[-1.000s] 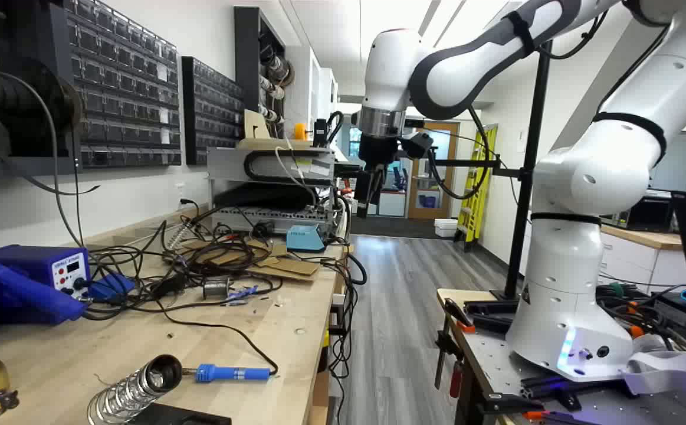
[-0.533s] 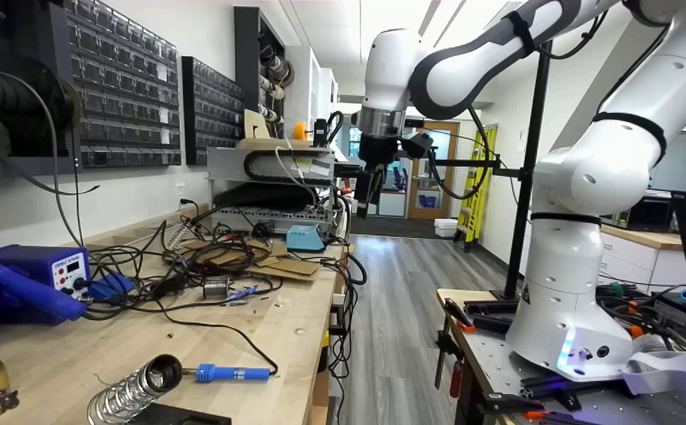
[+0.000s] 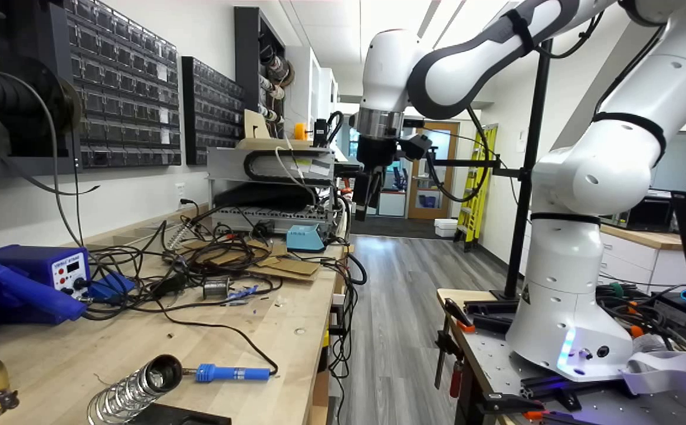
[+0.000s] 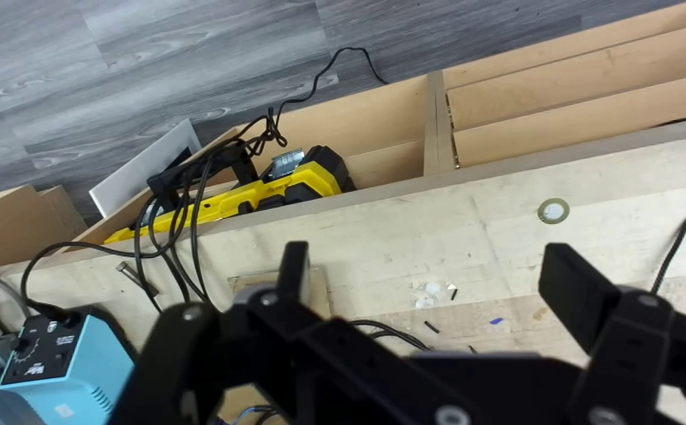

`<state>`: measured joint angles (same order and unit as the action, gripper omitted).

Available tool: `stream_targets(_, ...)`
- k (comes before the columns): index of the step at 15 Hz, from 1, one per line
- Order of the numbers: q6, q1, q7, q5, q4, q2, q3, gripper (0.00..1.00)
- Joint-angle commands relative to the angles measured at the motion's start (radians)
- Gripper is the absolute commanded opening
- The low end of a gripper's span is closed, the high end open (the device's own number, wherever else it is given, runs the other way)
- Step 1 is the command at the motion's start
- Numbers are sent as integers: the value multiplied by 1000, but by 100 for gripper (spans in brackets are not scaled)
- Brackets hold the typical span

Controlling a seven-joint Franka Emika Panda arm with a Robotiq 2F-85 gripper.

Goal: Pick up the spot welding pen and put it on the welding pen holder

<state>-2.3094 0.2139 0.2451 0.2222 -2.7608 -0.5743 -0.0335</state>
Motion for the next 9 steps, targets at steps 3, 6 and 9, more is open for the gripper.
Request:
stream_targets(3,-43,-80,50,-86,40,106,-38,100)
stream_targets(6,-118,-111,75,-105,68,190,-71,100)
stream_targets(9,-187,-136,107,-113,106,289,-99,100)
